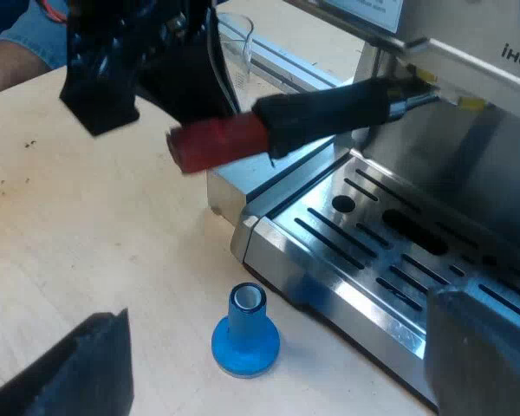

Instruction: Put the handle in the coffee machine

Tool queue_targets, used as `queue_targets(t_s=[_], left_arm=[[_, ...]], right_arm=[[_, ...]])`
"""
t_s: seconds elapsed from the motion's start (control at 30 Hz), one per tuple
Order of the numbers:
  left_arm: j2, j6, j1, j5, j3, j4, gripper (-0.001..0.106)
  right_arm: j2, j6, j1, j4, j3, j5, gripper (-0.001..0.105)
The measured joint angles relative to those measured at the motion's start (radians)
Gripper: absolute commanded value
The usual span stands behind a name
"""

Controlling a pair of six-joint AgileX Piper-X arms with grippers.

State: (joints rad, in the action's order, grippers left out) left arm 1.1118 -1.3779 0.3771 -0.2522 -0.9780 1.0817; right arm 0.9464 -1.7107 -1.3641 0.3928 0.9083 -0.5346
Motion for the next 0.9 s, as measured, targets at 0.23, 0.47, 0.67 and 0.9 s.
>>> queue_targets(t_s=[0.23, 0.47, 0.67, 0.9], left_arm=[[0.000, -0.001, 0.117, 0.050, 0.000, 0.016, 0.000], [0.000, 0.012, 0.168, 0.064, -0.005, 0.018, 0.000], [0.000, 0.019, 0.214, 0.053, -0.029, 0.012, 0.000], [-0.002, 0.022, 0.265, -0.006, -0.033, 0.016, 0.000]], right_arm=[[-0.006, 0.007, 0.000, 0.042, 0.000, 0.000, 0.071], [-0.056, 0.052, 0.000, 0.117, 0.000, -0.001, 0.071], [-0.108, 0.052, 0.000, 0.134, 0.000, -0.032, 0.071], [-0.120, 0.052, 0.000, 0.161, 0.000, -0.036, 0.071]])
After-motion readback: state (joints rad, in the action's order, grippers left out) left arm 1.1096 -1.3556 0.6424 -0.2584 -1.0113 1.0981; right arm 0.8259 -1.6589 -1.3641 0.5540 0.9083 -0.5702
